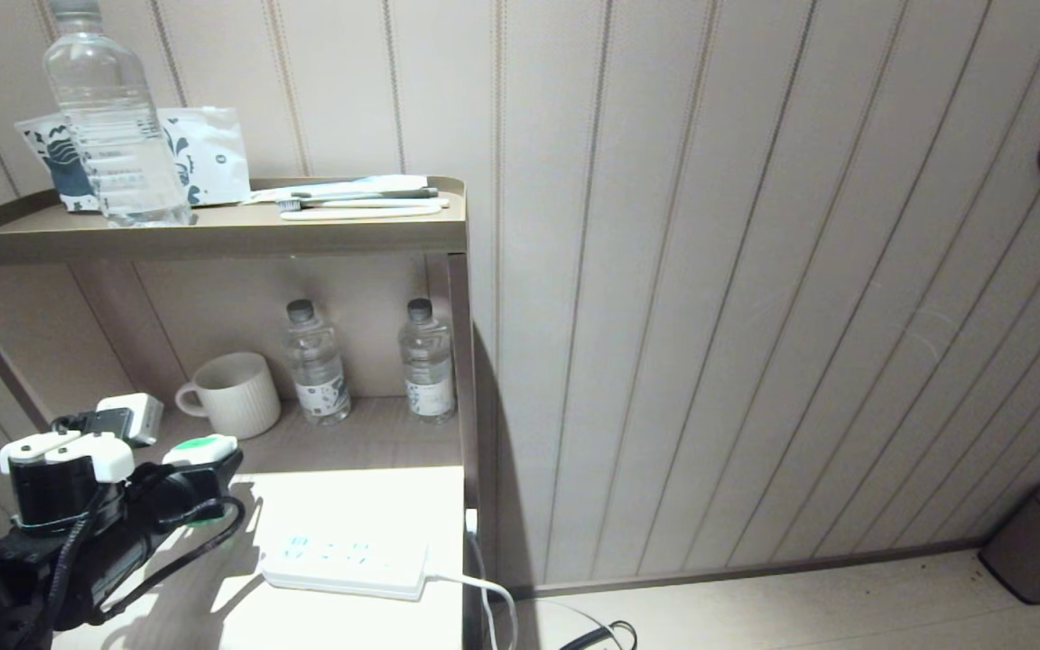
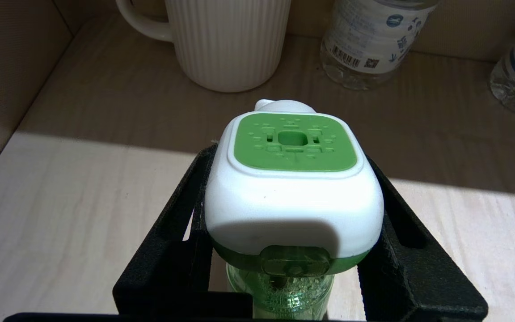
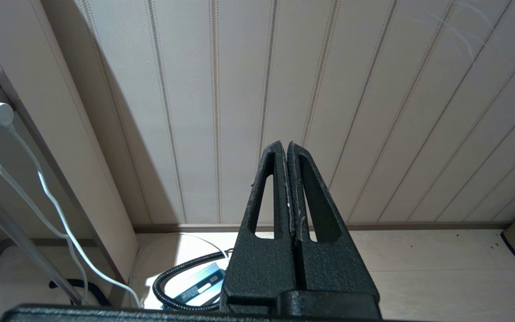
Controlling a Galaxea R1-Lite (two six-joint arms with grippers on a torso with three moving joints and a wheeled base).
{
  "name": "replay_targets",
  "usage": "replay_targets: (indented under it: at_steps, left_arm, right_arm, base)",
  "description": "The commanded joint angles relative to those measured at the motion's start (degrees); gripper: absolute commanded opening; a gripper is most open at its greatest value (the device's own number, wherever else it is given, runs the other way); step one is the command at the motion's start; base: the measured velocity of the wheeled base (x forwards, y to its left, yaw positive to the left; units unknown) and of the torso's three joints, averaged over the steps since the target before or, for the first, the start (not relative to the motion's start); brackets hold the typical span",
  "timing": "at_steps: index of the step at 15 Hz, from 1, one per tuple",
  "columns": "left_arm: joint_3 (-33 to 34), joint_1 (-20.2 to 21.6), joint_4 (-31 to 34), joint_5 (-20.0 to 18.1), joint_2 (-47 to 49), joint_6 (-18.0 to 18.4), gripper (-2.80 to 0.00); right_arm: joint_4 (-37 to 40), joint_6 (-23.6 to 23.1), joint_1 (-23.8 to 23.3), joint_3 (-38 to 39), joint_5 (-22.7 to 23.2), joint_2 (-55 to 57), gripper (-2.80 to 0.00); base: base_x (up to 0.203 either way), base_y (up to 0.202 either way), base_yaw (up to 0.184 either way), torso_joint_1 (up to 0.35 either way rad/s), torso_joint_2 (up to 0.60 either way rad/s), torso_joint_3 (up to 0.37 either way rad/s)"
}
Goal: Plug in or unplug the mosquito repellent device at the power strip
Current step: Place the mosquito repellent liquid on the table
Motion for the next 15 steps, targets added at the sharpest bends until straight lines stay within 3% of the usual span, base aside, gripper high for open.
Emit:
replay_targets:
  at_steps: [1, 5, 15]
  left_arm:
    - [-1.31, -0.07, -1.37, 0.13, 3.27, -0.05, -2.8]
    - [-1.52, -2.1, -1.91, 0.57, 2.97, -0.11, -2.8]
    - [-6.07, -2.04, -5.85, 3.0, 11.33, -0.11, -2.8]
  right_arm:
    - [0.01, -0.04, 0.0, 0.0, 0.02, 0.07, -2.8]
    - [0.01, -0.04, 0.0, 0.0, 0.02, 0.07, -2.8]
    - [0.01, -0.04, 0.0, 0.0, 0.02, 0.07, -2.8]
  base:
    - [0.0, 0.0, 0.0, 0.0, 0.0, 0.0]
    - [0.0, 0.0, 0.0, 0.0, 0.0, 0.0]
    - [0.0, 0.0, 0.0, 0.0, 0.0, 0.0]
